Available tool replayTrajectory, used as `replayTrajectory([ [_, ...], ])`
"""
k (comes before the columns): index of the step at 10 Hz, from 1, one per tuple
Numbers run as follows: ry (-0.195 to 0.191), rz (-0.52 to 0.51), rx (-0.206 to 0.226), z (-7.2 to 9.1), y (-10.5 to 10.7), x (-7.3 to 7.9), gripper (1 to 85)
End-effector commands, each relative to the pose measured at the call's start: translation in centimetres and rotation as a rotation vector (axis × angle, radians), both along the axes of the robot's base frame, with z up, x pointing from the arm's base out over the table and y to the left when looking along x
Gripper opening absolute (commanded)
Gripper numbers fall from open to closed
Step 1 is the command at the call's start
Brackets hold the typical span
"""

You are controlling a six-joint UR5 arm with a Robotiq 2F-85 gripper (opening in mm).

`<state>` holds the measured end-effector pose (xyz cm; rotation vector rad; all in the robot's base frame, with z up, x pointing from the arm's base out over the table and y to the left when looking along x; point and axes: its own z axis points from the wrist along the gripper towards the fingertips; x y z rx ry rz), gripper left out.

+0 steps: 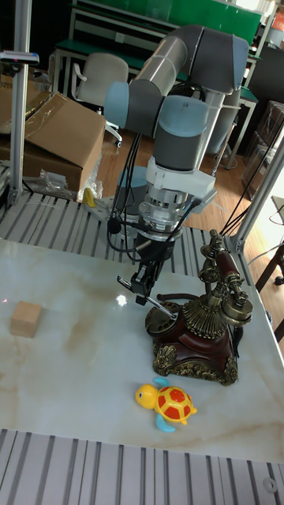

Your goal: Dial a number on an old rotary phone

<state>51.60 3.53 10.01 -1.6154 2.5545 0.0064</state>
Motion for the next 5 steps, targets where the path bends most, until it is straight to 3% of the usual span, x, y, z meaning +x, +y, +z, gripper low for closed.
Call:
replayTrajectory([
  [1,0.005,-0.004,0.027,-0.13,0.02,0.53,1.3],
  [5,0.008,0.000,0.005,-0.53,-0.28,1.04,1.3],
])
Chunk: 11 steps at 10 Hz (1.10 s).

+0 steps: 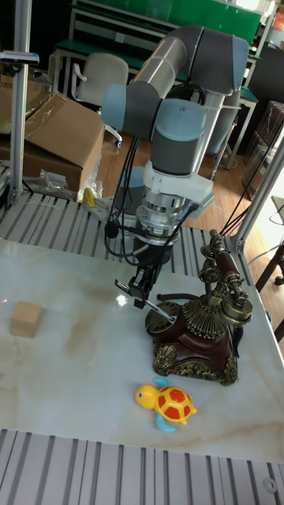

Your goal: Dial a number on an old rotary phone

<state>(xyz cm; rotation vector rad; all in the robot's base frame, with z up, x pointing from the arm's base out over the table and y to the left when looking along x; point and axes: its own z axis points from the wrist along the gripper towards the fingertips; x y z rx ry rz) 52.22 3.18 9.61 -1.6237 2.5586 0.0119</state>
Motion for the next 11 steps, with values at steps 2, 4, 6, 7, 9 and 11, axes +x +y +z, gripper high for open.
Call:
replayTrajectory([
  [2,0.001,-0.002,-0.001,-0.4,-0.2,0.6,1.3],
  [4,0.007,0.003,-0.005,-0.8,-0.6,0.7,1.3],
  [6,0.008,0.013,-0.011,-1.1,-0.8,0.8,1.3],
  [7,0.009,0.014,-0.009,-1.3,-0.8,0.9,1.3],
  [9,0.011,0.014,-0.011,-1.5,-0.9,0.9,1.3],
  [11,0.018,0.005,-0.007,-1.4,-0.8,0.7,1.3],
])
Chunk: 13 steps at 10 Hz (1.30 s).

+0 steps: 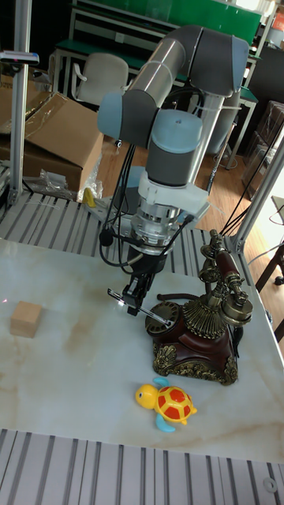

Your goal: Dial a number on an old rotary phone

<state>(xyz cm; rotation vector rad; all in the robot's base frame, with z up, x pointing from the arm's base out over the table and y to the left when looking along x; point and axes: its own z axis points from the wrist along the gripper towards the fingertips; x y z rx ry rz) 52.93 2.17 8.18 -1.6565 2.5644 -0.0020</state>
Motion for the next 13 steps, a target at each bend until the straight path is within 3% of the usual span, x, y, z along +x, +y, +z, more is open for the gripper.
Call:
replayTrajectory([
  [1,0.006,-0.011,0.015,0.1,0.3,0.0,1.3],
  [5,-0.015,0.001,-0.043,0.0,-0.6,0.5,1.3],
  [8,-0.019,-0.005,-0.045,0.0,-0.5,0.7,1.3],
  [13,-0.023,-0.010,-0.084,-0.3,-1.3,0.8,1.3],
])
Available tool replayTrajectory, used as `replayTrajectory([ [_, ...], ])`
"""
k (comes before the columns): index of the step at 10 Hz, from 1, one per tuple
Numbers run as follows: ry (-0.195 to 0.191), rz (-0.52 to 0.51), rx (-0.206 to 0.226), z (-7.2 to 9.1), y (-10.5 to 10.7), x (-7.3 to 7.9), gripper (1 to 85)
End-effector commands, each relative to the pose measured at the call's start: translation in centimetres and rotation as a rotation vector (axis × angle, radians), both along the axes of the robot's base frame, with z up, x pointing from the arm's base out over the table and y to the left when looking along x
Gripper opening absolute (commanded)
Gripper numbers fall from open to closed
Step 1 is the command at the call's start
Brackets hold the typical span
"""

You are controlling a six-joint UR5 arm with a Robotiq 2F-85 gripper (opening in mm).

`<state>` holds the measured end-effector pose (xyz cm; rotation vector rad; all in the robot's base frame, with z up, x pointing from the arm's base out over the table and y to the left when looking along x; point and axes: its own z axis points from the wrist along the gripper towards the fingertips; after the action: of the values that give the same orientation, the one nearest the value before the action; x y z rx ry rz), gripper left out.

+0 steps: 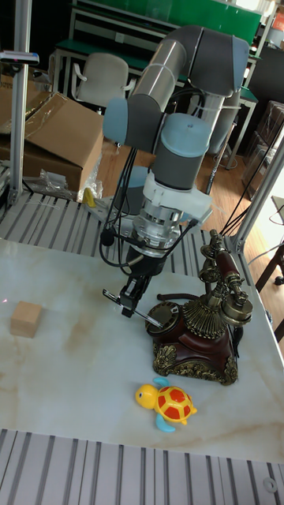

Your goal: Dial a number on an old rotary phone

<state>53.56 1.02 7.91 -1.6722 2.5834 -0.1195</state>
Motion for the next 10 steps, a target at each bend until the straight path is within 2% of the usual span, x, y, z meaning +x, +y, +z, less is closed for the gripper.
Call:
replayTrajectory([
  [1,-0.004,-0.009,-0.006,0.0,-0.1,0.1,1.3],
  [3,-0.001,-0.022,-0.004,0.3,-0.1,-0.1,1.3],
  [6,0.014,-0.047,-0.007,1.5,-0.1,-1.0,1.3],
  [8,0.022,-0.107,-0.006,2.3,0.9,-1.7,1.3],
  [10,0.033,-0.141,0.016,2.8,1.9,-2.2,1.3],
])
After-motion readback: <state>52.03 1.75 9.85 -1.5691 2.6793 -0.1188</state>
